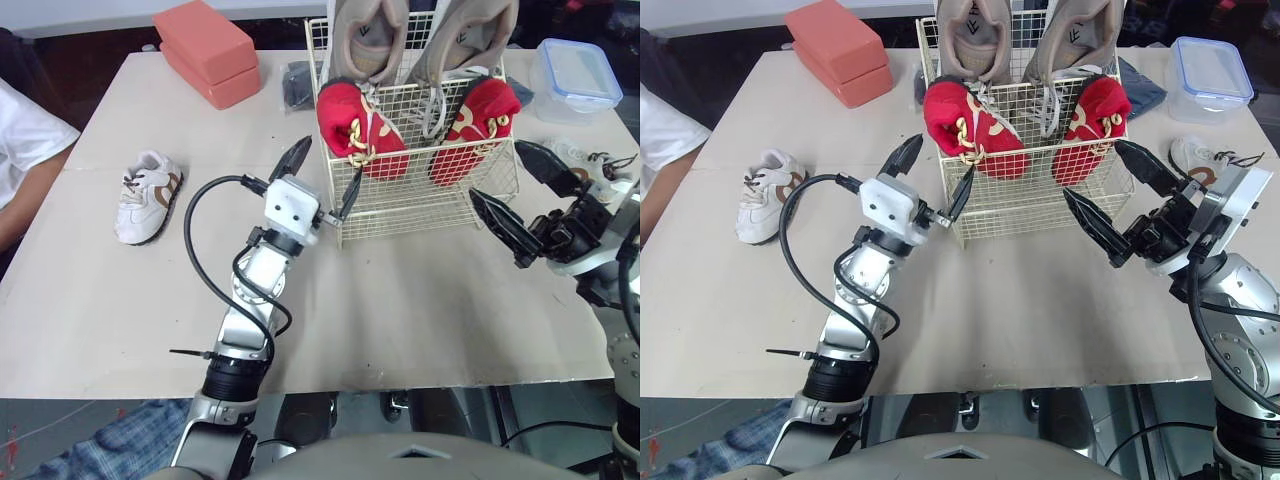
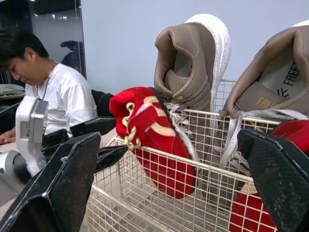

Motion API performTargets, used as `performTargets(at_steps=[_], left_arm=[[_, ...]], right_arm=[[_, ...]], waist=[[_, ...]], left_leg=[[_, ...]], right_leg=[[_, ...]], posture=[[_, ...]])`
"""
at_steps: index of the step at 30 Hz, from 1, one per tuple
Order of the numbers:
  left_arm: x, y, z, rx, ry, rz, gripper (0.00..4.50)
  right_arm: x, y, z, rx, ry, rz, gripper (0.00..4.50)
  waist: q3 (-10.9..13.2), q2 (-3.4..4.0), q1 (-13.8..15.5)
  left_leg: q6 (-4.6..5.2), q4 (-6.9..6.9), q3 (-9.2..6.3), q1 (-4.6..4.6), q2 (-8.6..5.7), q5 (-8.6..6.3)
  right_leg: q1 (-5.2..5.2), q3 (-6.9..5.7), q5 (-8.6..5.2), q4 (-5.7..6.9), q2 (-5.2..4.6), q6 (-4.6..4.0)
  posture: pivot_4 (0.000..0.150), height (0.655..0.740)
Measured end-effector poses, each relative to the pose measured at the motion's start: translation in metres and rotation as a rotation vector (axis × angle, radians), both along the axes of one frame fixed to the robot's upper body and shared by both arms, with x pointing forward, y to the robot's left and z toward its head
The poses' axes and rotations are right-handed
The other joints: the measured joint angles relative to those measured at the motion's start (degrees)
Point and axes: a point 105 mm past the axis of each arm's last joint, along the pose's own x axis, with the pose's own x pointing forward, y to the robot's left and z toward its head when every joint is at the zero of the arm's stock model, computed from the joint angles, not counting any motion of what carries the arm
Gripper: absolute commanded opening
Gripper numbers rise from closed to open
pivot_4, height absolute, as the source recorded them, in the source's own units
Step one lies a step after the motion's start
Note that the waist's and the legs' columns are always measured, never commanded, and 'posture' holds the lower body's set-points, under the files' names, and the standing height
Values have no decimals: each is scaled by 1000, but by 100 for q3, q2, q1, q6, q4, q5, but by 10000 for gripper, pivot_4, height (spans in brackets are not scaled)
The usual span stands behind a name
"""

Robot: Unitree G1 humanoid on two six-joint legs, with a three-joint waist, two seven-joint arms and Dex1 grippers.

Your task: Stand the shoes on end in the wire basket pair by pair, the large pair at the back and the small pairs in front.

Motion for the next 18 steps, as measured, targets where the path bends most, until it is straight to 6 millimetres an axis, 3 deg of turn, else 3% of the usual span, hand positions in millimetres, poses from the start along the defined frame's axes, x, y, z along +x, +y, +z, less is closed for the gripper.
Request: performTargets(at_steps=[5, 11, 18], left_arm=[[-8, 4, -1, 12, 50, -58, 44673], [-26, 24, 14, -9, 175, -249, 44673], [-33, 43, 26, 29, 317, -435, 44673]], right_arm=[[5, -5, -6, -32, 24, -5, 45000], [14, -22, -26, -227, 94, 35, 45000], [31, -33, -43, -455, 148, 105, 45000]], waist=[[4, -4, -7], [8, -4, 7], [25, -13, -10]], left_leg=[[1, -1, 1, -3, 0, -1], [1, -12, 4, -7, 0, -1], [1, -16, 6, -7, -2, -1]], right_leg=[[-2, 1, -1, -3, 0, 0], [-13, 4, -1, -4, -1, -2], [-18, 6, -2, -4, 3, -1]], posture=[[1500, 6860], [1500, 6860], [1500, 6860]])
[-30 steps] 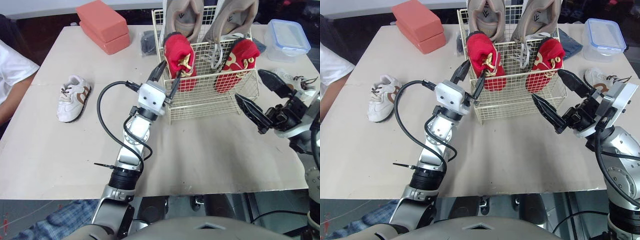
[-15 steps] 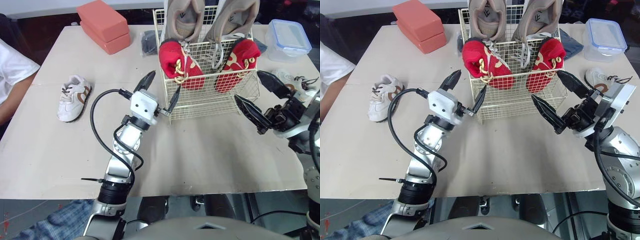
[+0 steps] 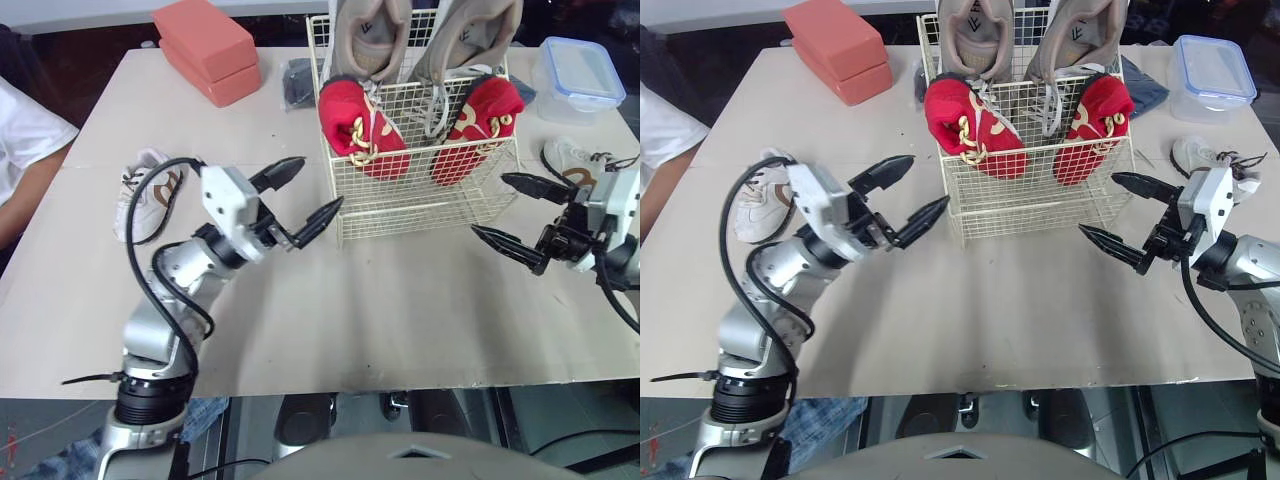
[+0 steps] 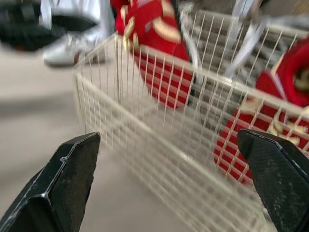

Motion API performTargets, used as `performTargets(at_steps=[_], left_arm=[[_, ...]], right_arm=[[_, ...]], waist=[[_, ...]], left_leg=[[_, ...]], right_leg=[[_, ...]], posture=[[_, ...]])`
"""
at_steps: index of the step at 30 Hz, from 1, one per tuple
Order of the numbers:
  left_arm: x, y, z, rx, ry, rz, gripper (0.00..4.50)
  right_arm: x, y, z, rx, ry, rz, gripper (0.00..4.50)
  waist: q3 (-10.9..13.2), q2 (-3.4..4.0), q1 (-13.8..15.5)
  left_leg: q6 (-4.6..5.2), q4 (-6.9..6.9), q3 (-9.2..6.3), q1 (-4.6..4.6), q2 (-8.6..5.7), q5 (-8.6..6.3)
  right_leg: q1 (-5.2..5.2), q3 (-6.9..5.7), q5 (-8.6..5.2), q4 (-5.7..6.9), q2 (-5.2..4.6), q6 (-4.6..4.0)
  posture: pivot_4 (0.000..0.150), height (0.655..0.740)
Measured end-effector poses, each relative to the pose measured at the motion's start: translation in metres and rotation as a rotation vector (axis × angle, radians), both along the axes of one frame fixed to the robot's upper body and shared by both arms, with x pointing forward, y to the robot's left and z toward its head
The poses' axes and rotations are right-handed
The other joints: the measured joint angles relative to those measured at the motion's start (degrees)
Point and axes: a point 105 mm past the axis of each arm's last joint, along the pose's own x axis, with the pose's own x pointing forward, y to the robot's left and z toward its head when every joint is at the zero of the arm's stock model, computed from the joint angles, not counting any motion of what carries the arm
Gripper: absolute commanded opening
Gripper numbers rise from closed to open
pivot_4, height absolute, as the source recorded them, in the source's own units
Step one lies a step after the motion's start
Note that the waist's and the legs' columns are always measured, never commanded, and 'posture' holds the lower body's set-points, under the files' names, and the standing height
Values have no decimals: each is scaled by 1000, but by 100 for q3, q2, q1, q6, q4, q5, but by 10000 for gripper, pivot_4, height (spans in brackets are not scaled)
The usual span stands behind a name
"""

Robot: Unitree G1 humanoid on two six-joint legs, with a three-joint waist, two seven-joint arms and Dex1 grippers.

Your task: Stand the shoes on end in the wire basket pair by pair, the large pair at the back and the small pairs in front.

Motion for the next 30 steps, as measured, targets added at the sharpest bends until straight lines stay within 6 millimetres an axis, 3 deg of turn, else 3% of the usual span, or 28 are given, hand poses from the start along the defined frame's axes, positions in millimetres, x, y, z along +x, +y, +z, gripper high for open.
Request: performTargets(at_steps=[7, 16, 18, 23, 25, 27, 30], left_arm=[[-30, 28, 16, 276, 218, -231, 44673], [-58, 15, 54, 257, 189, -442, 44673], [-59, 14, 53, 263, 195, -447, 45000], [-59, 13, 53, 268, 202, -441, 45000], [-59, 13, 53, 269, 206, -440, 45000], [-60, 14, 51, 273, 213, -444, 45000], [-61, 17, 45, 300, 238, -434, 45000]], right_arm=[[17, 13, 7, -169, -58, 153, 45000], [30, 31, 7, -373, -65, 303, 45000], [34, 31, 7, -406, -64, 302, 36752], [39, 38, -3, -502, -37, 327, 11013], [48, 35, 0, -486, -38, 269, 4566], [48, 38, 0, -518, -51, 284, 561], [45, 49, 2, -563, -99, 345, 66]], waist=[[32, -9, -3], [68, -18, -1], [68, -18, -4], [70, -19, -5], [72, -18, -28], [73, -22, -73], [75, -30, -120]], left_leg=[[-12, -31, 12, 0, 1, 7], [-36, -31, 15, -4, -4, 21], [-40, -32, 14, -3, -3, 23], [-45, -33, 12, -3, -1, 26], [-46, -32, 24, -1, -2, 27], [-49, -33, 21, 1, 2, 29], [-61, -41, 9, 0, 3, 35]], right_leg=[[-17, 11, -1, -11, 3, 0], [-18, 12, 1, -13, -7, -2], [-18, 11, 1, -12, -5, -3], [-19, 10, 1, -9, -4, -3], [-24, 23, 2, -7, -5, -3], [-23, 24, 7, -8, -2, -12], [-24, 14, 10, -9, -1, -20]], posture=[[1500, 6860], [1500, 6860], [1500, 6860], [1500, 6860], [1500, 6860], [1500, 6860], [1500, 6860]])
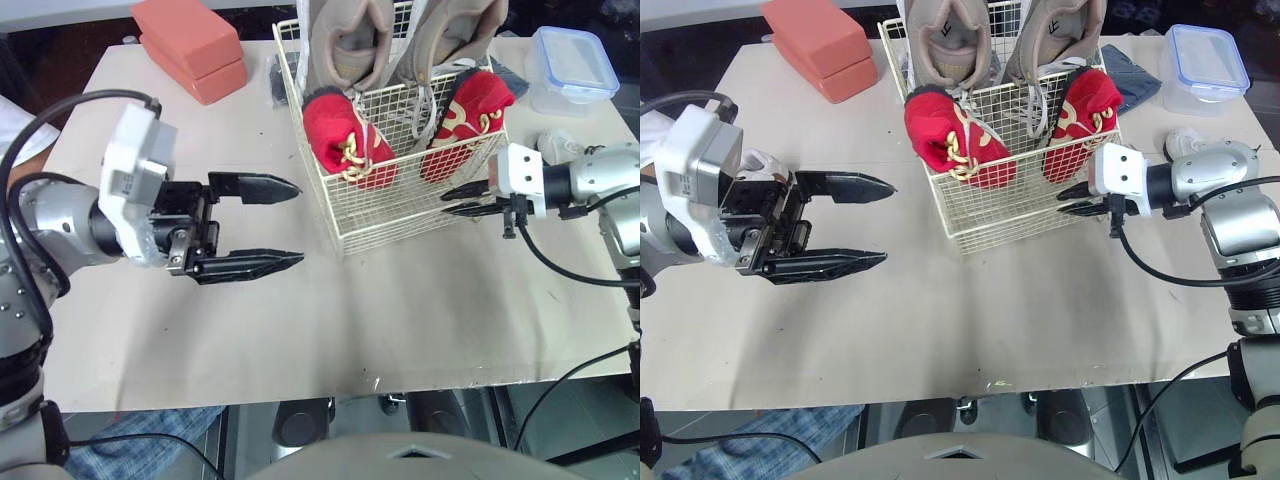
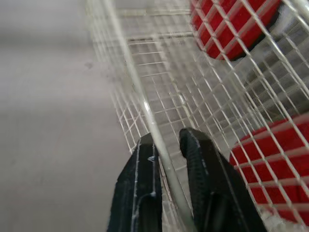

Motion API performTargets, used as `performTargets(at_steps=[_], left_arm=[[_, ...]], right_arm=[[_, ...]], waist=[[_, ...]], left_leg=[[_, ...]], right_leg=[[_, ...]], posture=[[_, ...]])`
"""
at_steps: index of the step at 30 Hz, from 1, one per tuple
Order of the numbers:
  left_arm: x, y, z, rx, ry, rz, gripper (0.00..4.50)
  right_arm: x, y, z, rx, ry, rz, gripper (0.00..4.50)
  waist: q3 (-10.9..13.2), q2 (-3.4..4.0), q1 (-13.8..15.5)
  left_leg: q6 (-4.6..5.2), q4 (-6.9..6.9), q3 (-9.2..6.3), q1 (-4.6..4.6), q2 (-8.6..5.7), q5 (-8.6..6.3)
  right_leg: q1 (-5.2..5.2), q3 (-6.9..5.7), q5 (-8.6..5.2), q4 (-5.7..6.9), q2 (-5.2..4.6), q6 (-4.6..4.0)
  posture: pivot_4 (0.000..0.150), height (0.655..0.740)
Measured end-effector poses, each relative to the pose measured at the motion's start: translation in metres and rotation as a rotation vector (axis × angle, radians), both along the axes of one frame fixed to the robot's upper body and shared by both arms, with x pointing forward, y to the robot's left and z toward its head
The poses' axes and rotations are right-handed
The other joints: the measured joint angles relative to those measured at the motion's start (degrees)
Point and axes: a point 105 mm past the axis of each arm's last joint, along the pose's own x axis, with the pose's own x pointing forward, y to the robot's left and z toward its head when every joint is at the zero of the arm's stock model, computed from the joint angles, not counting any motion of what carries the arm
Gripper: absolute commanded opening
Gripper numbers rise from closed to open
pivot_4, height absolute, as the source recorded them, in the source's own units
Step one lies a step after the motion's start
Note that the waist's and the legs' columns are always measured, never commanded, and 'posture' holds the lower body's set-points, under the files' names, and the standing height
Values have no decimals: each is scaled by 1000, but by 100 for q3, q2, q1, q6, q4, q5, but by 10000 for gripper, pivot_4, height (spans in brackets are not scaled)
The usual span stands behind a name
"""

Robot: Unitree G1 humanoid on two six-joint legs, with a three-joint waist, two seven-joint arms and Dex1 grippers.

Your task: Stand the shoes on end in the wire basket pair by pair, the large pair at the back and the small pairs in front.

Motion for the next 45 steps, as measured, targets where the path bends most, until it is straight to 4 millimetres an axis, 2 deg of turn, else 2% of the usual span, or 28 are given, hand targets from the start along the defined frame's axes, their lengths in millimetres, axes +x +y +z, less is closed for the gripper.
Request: performTargets(at_steps=[5, 16, 29, 32, 33, 34, 35, 37, 38, 39, 42, 45], left_arm=[[3, 11, -11, 79, 12, 46, 45000], [7, 18, -12, 101, -14, 74, 45000], [8, 19, -12, 95, -21, 81, 45000], [9, 20, -12, 96, -25, 85, 45000], [9, 20, -12, 95, -26, 86, 45000], [9, 20, -12, 92, -29, 88, 45000], [10, 20, -12, 87, -32, 94, 45000], [14, 24, -13, 74, -37, 128, 45000], [15, 24, -13, 71, -38, 136, 45000], [17, 26, -13, 67, -45, 154, 45000], [21, 29, -11, 52, -75, 192, 45000], [26, 29, -9, 35, -111, 221, 45000]], right_arm=[[7, 10, 3, 44, -16, -4, 66], [12, 31, 6, 102, -24, -3, 66], [16, 36, 8, 102, -27, -11, 66], [15, 37, 10, 112, -28, -8, 9122], [14, 37, 12, 117, -32, -6, 10180], [11, 38, 17, 138, -45, -2, 16372], [9, 37, 19, 151, -52, -7, 19521], [6, 27, 22, 193, -48, -51, 28822], [5, 26, 22, 204, -47, -60, 28822], [3, 22, 23, 233, -36, -83, 35705], [-7, 18, 28, 313, -15, -116, 35705], [-12, 14, 43, 421, -2, -163, 35705]], waist=[[0, -3, -1], [0, -3, -64], [1, -2, -63], [2, 0, -54], [3, 0, -50], [3, 0, -34], [3, 0, -22], [2, 0, 28], [2, 0, 35], [3, 0, 47], [3, 0, 78], [3, 0, 81]], left_leg=[[-4, 1, -1, -1, -2, 3], [-7, 2, 4, 7, 1, 4], [-9, 1, 4, 5, 2, 5], [-9, 1, 3, 3, 2, 5], [-9, 1, 3, 2, 1, 5], [-9, 0, 1, 1, 1, 5], [-9, 0, 1, -1, 0, 5], [-8, 0, -1, -6, -3, 5], [-8, 1, -1, -6, -3, 5], [-8, 1, 0, -6, -4, 5], [-8, 1, -1, -4, -3, 5], [-8, 1, -1, -1, -2, 5]], right_leg=[[2, -5, 0, 1, 0, 0], [1, 6, 2, 7, 0, -3], [-2, 6, 5, 8, 1, -8], [-4, 4, 5, 7, 2, -9], [-4, 4, 5, 7, 2, -9], [-4, 2, 5, 6, 2, -9], [-4, 1, 6, 5, 1, -9], [-4, -5, 6, 3, -3, -9], [-3, -5, 6, 2, -3, -9], [-3, -3, 6, 3, -4, -8], [-3, -4, 6, 4, -4, -8], [-3, -2, 6, 6, -2, -9]], posture=[[1500, 6860], [1500, 6860], [1500, 6860], [1500, 6860], [1500, 6860], [1500, 6860], [1500, 6860], [1500, 6860], [1500, 6860], [1500, 6860], [1500, 6860], [1500, 6860]])
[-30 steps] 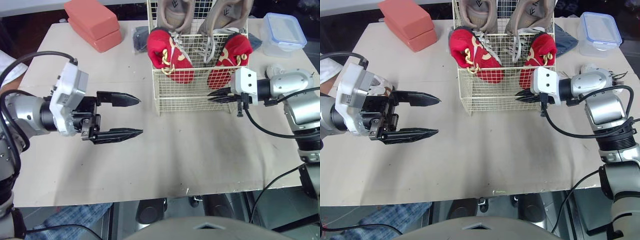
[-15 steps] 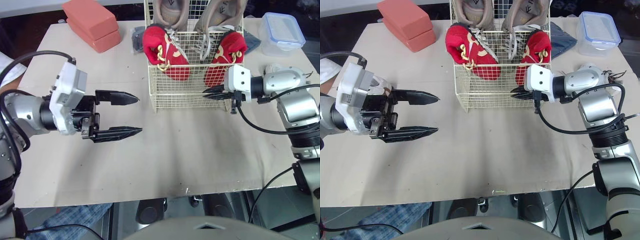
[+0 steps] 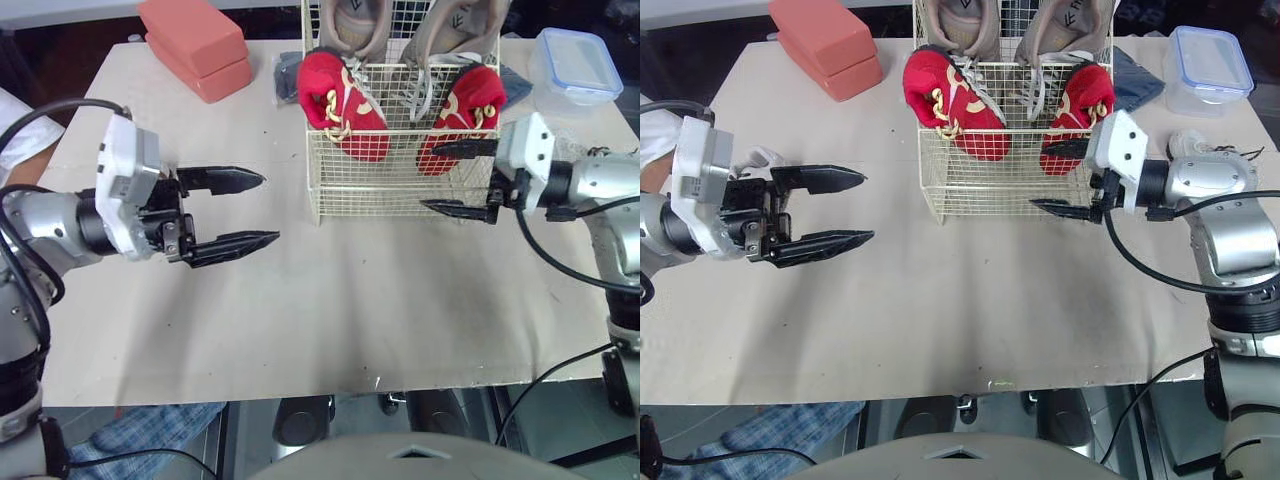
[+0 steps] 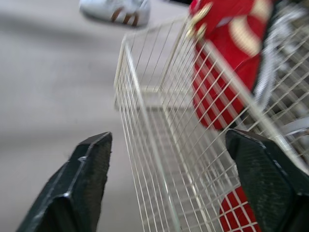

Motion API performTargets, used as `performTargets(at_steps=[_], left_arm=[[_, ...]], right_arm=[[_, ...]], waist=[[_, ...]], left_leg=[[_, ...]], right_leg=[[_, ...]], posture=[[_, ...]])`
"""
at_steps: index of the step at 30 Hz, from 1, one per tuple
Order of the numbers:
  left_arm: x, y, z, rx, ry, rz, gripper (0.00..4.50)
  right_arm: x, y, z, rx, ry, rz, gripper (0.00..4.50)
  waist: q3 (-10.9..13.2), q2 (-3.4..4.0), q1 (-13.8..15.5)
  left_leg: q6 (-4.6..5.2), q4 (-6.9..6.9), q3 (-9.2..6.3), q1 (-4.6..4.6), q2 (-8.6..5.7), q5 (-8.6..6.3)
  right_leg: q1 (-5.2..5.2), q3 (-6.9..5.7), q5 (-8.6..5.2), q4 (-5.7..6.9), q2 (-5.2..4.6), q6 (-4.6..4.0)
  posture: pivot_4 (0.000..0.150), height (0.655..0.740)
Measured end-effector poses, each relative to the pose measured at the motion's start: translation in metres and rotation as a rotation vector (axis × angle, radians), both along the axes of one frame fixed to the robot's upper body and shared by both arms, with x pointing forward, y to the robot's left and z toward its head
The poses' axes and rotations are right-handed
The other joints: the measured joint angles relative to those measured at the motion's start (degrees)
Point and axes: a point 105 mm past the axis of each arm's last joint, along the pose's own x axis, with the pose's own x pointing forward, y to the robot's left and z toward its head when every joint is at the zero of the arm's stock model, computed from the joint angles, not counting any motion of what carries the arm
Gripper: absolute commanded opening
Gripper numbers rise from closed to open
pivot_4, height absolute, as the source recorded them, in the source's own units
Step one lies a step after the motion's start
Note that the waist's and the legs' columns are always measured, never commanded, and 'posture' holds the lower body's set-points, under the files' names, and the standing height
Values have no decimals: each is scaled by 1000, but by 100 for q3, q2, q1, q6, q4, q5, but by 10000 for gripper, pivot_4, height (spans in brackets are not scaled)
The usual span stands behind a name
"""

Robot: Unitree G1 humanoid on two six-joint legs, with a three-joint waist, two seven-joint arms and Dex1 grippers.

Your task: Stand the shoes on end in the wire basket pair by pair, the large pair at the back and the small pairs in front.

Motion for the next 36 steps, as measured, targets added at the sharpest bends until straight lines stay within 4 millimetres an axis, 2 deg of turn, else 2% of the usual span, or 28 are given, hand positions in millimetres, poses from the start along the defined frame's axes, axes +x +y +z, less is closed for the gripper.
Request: performTargets(at_steps=[2, 4, 7, 9, 10, 11, 14, 17, 19, 25, 31, 36], left_arm=[[3, -1, 4, -12, -35, 15, 45000], [7, -2, 10, -30, -77, 33, 45000], [13, -4, 17, -69, -117, 56, 45000], [15, -11, 25, -98, -150, 41, 45000], [15, -14, 29, -102, -165, 35, 45000], [15, -16, 31, -105, -173, 32, 45000], [18, -27, 41, -126, -205, 8, 45000], [17, -38, 44, -131, -204, -28, 45000], [14, -47, 42, -126, -188, -60, 45000], [9, -62, 44, -125, -181, -97, 45000], [6, -70, 42, -124, -159, -116, 45000], [4, -79, 41, -127, -148, -144, 45000]], right_arm=[[2, -9, 9, 66, 3, -60, 35705], [8, -32, 16, 132, -5, -190, 35705], [13, -71, 21, 178, -25, -379, 35705], [11, -107, 21, 222, -35, -540, 35705], [10, -125, 18, 236, -28, -614, 35705], [9, -135, 15, 243, -18, -652, 35705], [4, -182, -10, 232, 54, -843, 35705], [5, -205, -27, 246, 109, -914, 35705], [9, -230, -36, 244, 125, -989, 35705], [30, -267, -43, 245, 172, -1070, 35705], [44, -271, -71, 252, 303, -1059, 35705], [53, -269, -69, 290, 326, -1058, 35705]], waist=[[0, 0, 25], [0, -1, 58], [0, -1, 94], [-1, -3, 114], [-1, -3, 111], [-1, -3, 109], [-1, -4, 80], [-1, -3, 9], [-1, -2, -38], [-1, -2, -107], [0, -1, -106], [0, -1, -100]], left_leg=[[0, 0, -1, -1, -1, 0], [1, 0, -4, -4, -4, 0], [3, 0, -3, -7, -7, -1], [3, 0, -3, -8, -7, -1], [3, 0, -2, -6, -7, -1], [3, -1, -1, -6, -8, -1], [3, 0, 3, 0, -8, 0], [4, 0, 13, 10, -9, 0], [3, 0, 17, 13, -8, 0], [3, 0, 21, 12, -10, 1], [2, 1, 24, 9, -7, 1], [2, 2, 24, 10, -7, 2]], right_leg=[[1, -2, 0, 0, 2, 0], [3, -6, 0, -1, -1, 0], [4, -6, 0, -5, -3, 0], [4, -6, 0, -6, -3, 0], [5, -5, 0, -6, -2, 0], [5, -4, 0, -6, -2, 1], [6, 2, 0, -2, 0, 3], [7, 19, -6, 2, 7, 15], [6, 25, -9, 5, 11, 20], [5, 31, 1, 1, 18, 3], [2, 34, 2, 0, 15, 2], [3, 34, 2, 2, 11, 2]], posture=[[1500, 6860], [1500, 6860], [1500, 6860], [1500, 6860], [1500, 6860], [1500, 6860], [1500, 6860], [1500, 6860], [1500, 6860], [1500, 6860], [1500, 6860], [1500, 6860]])
